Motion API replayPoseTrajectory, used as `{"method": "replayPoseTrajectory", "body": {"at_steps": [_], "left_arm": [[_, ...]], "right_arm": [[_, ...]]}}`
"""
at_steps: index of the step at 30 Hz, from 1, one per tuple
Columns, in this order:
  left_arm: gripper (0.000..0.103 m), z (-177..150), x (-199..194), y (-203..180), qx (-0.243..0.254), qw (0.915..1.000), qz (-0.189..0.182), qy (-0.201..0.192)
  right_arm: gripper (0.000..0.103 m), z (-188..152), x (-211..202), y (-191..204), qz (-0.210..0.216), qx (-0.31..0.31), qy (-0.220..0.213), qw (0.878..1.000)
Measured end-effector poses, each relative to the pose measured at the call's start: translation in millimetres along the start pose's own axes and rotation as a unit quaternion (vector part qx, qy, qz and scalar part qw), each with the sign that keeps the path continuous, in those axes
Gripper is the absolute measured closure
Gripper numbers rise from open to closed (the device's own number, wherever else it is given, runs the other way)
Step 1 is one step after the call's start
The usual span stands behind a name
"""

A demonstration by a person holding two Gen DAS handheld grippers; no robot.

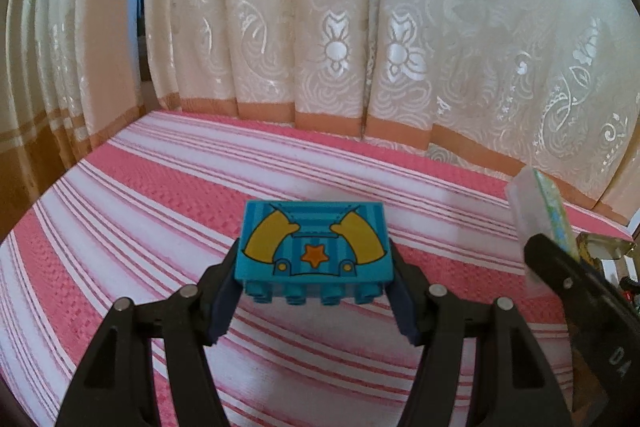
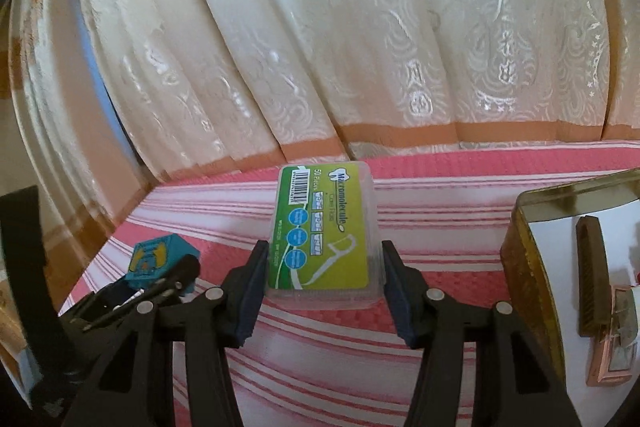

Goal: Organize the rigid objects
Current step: 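Lift the blue brick with the left gripper while the right lifts the floss box toward the tin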

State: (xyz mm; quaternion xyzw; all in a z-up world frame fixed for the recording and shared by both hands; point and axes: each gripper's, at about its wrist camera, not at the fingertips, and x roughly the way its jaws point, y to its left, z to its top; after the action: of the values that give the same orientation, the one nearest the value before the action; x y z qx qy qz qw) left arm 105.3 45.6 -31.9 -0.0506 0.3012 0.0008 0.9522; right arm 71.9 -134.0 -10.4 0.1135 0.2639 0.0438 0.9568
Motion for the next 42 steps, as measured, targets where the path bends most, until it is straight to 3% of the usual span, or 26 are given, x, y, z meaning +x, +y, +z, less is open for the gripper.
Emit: {"method": "replayPoseTrajectory", "body": {"at_steps": [13,42], "left_arm": [[0.039,-8,-14,-23,0.045,0.9984,0.013,-0.031],[0.039,-30,-54,-44,0.047,0.9966,0.001,-0.068]], "right_arm": [[0.046,-8,-14,0,-0.033,-0.03,-0.012,0.999],[0.046,-22,-64,-26,-0.051,-0.044,-0.031,0.997]]}}
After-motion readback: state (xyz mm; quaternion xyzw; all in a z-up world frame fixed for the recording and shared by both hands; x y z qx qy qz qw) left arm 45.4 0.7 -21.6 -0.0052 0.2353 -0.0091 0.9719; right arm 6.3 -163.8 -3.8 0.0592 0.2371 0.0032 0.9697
